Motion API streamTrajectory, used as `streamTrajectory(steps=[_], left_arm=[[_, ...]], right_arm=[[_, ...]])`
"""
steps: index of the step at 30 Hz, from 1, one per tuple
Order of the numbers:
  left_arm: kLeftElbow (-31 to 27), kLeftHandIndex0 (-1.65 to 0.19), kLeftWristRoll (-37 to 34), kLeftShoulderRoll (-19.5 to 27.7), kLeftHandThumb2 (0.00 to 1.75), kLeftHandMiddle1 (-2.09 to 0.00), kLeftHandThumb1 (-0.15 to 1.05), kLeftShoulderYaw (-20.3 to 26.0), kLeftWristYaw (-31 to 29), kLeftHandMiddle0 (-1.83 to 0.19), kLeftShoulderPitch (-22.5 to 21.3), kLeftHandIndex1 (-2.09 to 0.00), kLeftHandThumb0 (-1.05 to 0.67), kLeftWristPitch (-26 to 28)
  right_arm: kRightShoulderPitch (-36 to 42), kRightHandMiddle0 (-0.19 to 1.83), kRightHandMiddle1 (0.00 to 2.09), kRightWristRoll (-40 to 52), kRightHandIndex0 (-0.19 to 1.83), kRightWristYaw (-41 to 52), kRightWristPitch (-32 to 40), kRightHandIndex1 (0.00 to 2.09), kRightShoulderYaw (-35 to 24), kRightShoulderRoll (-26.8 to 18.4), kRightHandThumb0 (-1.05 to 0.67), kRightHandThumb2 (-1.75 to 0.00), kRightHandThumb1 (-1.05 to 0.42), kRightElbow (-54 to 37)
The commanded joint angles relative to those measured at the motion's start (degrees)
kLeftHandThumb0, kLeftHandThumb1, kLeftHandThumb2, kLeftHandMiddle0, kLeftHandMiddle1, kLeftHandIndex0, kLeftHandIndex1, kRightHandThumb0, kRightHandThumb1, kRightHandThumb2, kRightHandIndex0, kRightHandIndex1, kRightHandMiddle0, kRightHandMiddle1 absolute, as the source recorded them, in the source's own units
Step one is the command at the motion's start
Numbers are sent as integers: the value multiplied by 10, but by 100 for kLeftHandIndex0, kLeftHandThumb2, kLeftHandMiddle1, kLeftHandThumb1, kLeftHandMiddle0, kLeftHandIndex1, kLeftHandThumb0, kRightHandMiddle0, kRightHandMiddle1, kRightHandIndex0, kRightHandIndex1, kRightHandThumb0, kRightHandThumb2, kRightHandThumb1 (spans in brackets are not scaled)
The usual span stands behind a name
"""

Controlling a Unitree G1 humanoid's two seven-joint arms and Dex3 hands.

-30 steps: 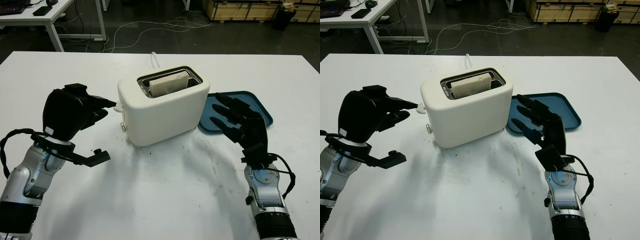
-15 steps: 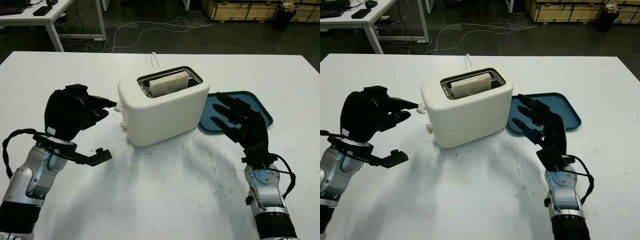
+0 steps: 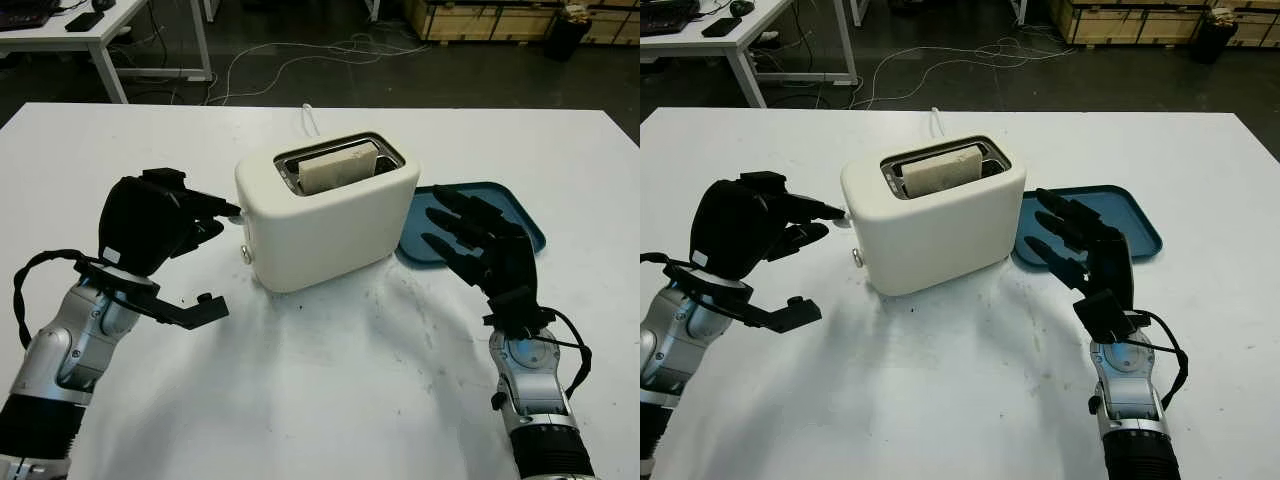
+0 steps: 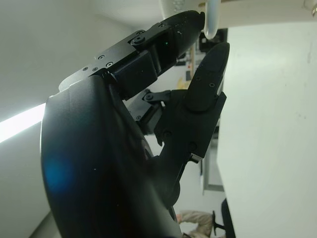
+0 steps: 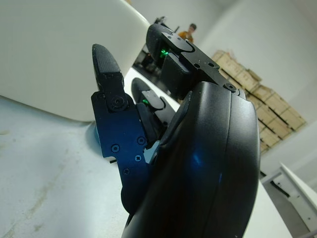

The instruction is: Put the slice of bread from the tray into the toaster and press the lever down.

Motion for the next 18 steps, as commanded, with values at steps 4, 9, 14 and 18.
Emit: streamTrajectory(steps=[4,9,14,18], left_arm=[[-20,-129,-36,30,0,-128,63,11,-52,-92,-27,-2,-27,-3],[-17,-131,-43,48,0,-123,58,10,-77,-99,-43,-2,-31,-11],[-12,-129,-56,58,0,-118,57,7,-113,-99,-55,-1,-36,-12],[-6,-128,-62,62,0,-116,55,2,-141,-99,-69,0,-42,-13]], right_arm=[[4,75,0,10,82,6,2,0,-1,-3,-39,0,-90,-11],[4,75,0,10,82,10,2,0,-1,-4,-39,0,-90,-8],[5,75,0,8,81,10,6,0,-2,-3,-39,0,-90,-12],[5,75,0,9,82,12,4,0,-1,-4,-39,0,-90,-9]])
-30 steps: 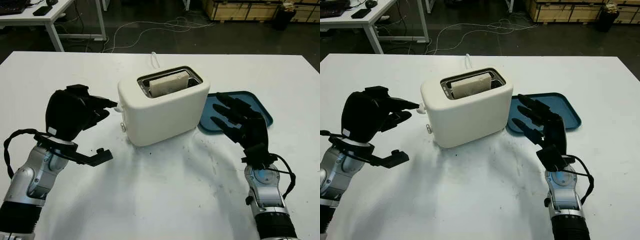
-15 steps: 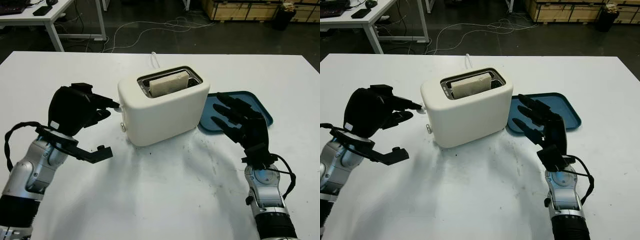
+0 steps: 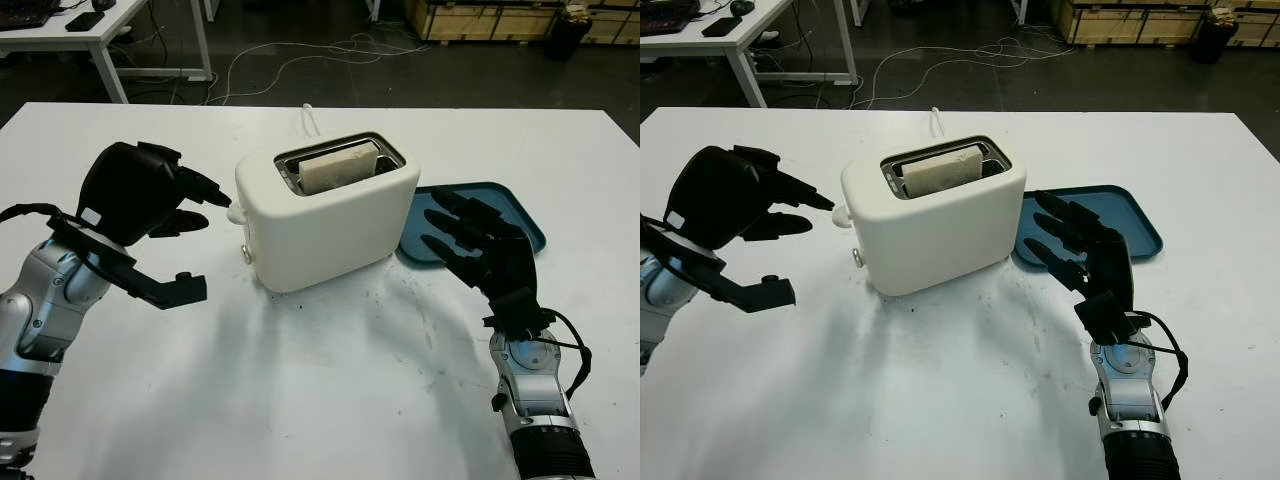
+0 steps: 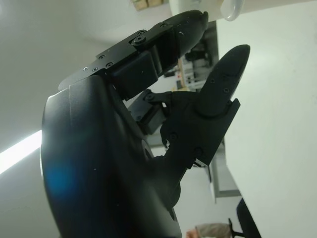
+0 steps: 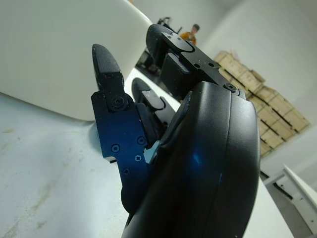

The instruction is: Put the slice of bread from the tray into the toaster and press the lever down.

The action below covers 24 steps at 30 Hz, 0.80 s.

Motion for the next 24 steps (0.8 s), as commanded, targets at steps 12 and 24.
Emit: streamTrajectory(steps=[12,24], left_arm=[[20,-127,-13,5,0,-103,54,-19,-45,-104,-34,0,-46,-11],[58,-126,-2,1,0,-96,57,-37,-18,-102,-53,0,-46,-24]], right_arm=[[5,76,0,7,83,2,3,0,-1,-2,-42,0,-90,-8],[9,75,0,0,83,-3,7,0,0,-3,-43,0,-91,-14]])
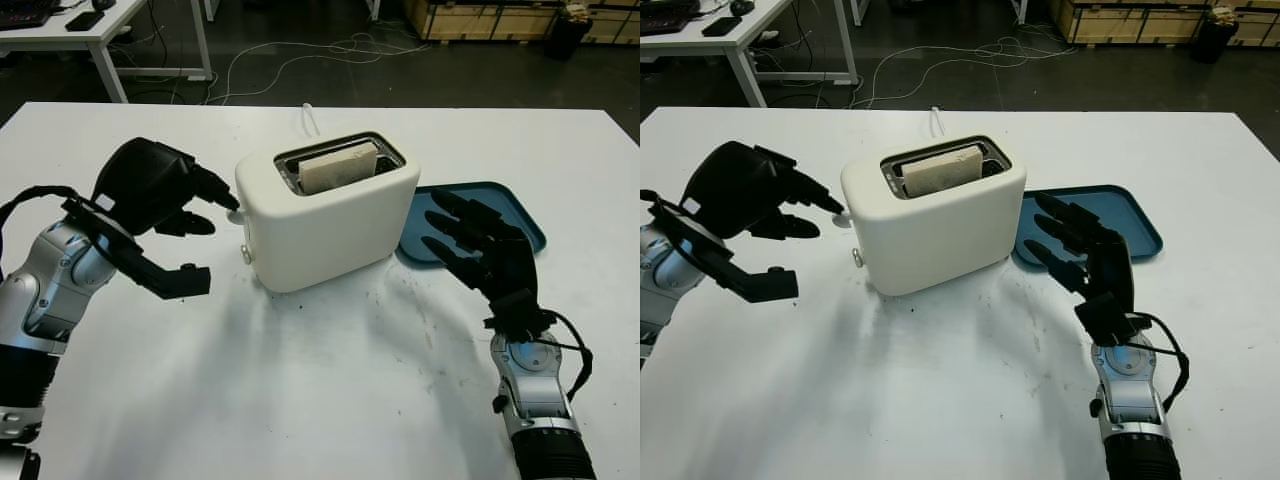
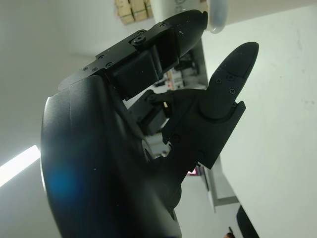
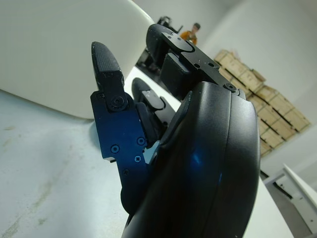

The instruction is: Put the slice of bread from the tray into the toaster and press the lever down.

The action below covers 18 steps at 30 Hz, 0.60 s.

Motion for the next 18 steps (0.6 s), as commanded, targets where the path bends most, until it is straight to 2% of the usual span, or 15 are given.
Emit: streamTrajectory(steps=[1,8,14,18], left_arm=[[4,-126,5,-2,0,-95,57,-6,5,-103,-11,0,-47,-1],[13,-126,2,-5,0,-95,58,-12,11,-104,-16,0,-47,-6],[21,-129,3,-6,0,-106,57,-15,21,-105,-17,-1,-46,-18],[20,-130,-2,-8,0,-106,58,-16,17,-105,-15,-2,-43,-21]], right_arm=[[4,75,0,1,83,-2,3,0,0,-2,-43,0,-91,-9],[2,76,0,0,83,-1,2,0,-1,-5,-42,0,-91,-9],[3,76,0,5,83,2,7,0,-2,-5,-41,0,-91,-15],[6,76,0,-3,83,-3,7,0,-2,-6,-42,0,-91,-19]])
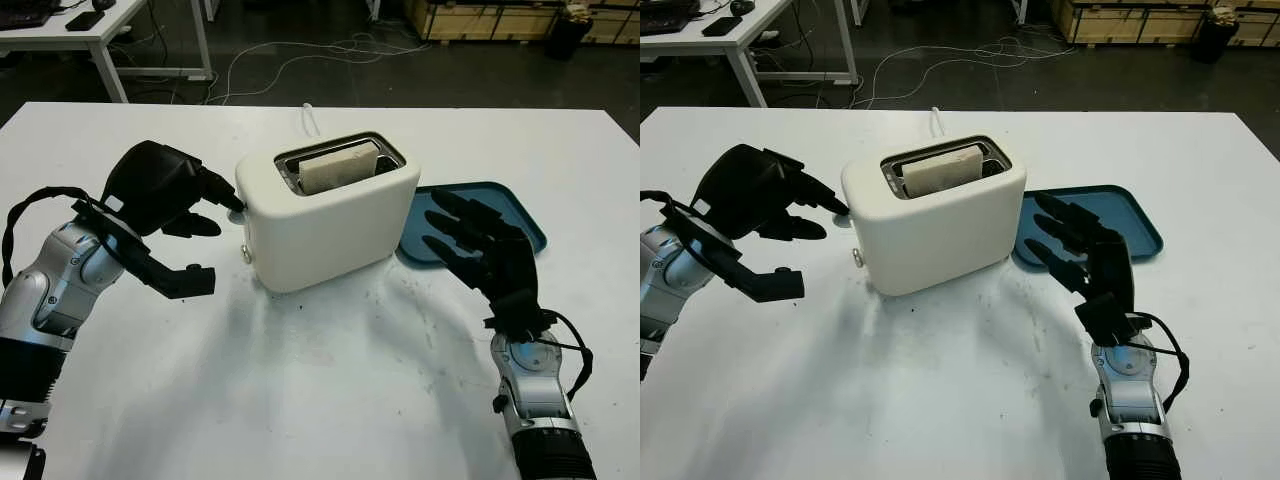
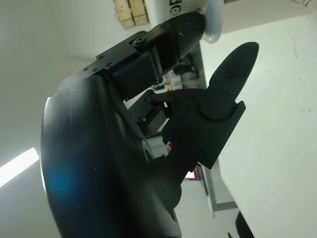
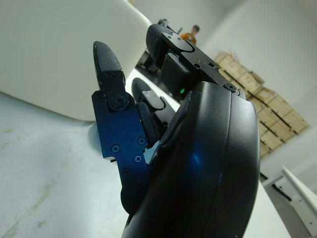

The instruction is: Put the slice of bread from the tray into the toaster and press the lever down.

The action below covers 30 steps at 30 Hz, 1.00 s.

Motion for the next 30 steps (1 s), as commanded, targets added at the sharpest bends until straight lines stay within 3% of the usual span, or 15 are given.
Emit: streamTrajectory(steps=[1,20,30], left_arm=[[2,-131,-3,-2,0,-105,58,-7,4,-106,-8,-2,-43,-10],[10,-139,1,-4,0,-115,62,-7,29,-106,1,-3,-29,-31],[14,-140,9,-6,0,-105,64,-17,34,-107,6,-2,-32,-30]], right_arm=[[6,76,0,-1,83,-4,8,0,-2,-4,-42,0,-91,-9],[19,76,0,4,83,-2,12,0,1,0,-46,0,-92,-17],[28,76,0,10,83,0,23,0,0,0,-46,-1,-92,-30]])
